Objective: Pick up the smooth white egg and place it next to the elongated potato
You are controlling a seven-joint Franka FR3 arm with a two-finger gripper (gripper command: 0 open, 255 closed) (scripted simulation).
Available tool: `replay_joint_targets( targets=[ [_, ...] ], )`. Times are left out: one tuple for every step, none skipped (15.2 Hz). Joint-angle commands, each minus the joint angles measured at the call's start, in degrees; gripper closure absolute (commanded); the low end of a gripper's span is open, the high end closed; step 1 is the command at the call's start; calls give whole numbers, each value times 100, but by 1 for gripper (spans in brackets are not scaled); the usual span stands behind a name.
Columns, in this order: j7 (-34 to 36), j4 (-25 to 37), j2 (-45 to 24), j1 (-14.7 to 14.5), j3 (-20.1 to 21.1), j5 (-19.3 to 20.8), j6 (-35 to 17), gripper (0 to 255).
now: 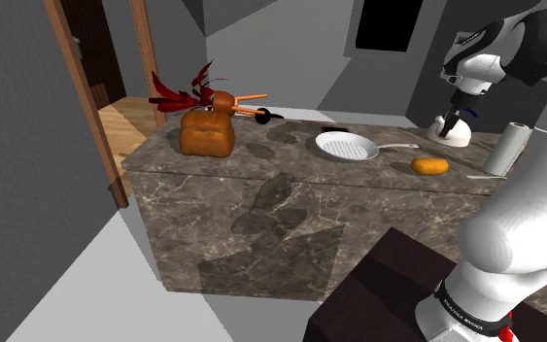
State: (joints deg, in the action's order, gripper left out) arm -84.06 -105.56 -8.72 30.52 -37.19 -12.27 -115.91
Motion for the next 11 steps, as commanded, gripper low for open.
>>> replay_joint_targets(
  targets=[
    [-338,271,-234,217,-84,-178,131,255],
    [-500,404,-354,333,-120,-268,194,255],
    [-659,545,-479,461,-145,-357,261,255],
    [-815,695,-610,590,-172,-451,332,255],
    [-968,853,-746,728,-189,-544,407,255],
    [-1054,950,-827,811,-197,-598,453,255],
    [-1071,893,-843,815,-185,-614,384,255],
    [-1089,838,-861,817,-177,-633,317,255],
    [-1108,784,-881,819,-169,-653,249,255],
    [-1128,732,-902,821,-160,-675,183,255],
    [-1148,682,-924,823,-151,-697,117,255]
  ],
)
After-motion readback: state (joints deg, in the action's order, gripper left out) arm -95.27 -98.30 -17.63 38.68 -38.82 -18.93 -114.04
